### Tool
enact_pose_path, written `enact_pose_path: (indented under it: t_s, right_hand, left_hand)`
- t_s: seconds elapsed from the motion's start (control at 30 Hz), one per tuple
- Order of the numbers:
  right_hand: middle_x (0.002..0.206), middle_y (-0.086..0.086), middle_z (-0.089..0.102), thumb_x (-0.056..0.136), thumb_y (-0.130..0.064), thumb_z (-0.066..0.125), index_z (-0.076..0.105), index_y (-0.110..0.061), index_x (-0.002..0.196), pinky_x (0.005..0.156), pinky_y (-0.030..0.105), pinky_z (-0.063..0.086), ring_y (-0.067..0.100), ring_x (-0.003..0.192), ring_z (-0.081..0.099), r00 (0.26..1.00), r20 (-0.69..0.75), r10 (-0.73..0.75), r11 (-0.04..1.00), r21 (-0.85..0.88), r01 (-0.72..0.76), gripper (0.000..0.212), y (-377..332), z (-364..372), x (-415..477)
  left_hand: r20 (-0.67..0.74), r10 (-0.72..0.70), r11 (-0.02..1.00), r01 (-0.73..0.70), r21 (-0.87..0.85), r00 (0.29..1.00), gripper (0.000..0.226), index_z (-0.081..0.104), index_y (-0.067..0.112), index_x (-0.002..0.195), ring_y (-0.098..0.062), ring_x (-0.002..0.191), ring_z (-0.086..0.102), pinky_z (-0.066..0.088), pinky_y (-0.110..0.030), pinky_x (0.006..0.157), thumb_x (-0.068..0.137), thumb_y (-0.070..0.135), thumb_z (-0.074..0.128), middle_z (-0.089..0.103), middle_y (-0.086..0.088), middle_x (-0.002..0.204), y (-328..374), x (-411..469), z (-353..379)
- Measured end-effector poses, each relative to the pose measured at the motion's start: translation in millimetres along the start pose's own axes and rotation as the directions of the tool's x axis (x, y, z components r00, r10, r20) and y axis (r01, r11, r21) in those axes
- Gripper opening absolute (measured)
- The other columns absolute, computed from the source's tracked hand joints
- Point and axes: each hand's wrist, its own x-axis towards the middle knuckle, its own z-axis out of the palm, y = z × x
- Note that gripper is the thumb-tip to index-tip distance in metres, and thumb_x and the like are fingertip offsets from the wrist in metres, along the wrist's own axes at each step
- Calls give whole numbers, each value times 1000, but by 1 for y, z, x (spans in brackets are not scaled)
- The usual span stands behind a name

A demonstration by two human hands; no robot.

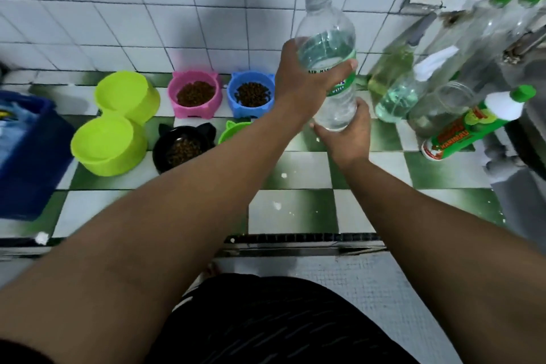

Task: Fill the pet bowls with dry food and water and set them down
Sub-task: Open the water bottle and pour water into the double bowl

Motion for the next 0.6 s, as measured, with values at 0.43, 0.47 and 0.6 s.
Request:
enact_pose_path:
  t_s: [0.43,0.47,0.6]
  right_hand:
    - [122,4,62,63,-44,81,52,-20,129,94,46,50,28,112,59,956,113,-270,906,-307,292,76,-75,108,-43]
    - [124,5,61,64,-42,81,51,-20,131,95,46,48,29,115,58,952,121,-283,890,-337,307,76,-79,116,-45]
    - [134,2,55,66,-43,83,46,-23,138,103,46,38,25,126,50,944,156,-291,838,-434,331,83,-86,142,-45]
  left_hand:
    - [-82,-200,959,178,-219,976,91,56,24,121,-20,105,73,60,-46,93,46,58,95,70,-2,118,-39,41,-182]
    - [-91,-231,953,207,-220,969,95,53,28,122,-21,108,72,60,-47,93,44,63,94,66,-1,124,-42,44,-193]
    - [-98,-310,924,275,-266,946,92,49,25,126,-25,110,71,64,-49,82,52,58,92,59,1,131,-51,53,-228]
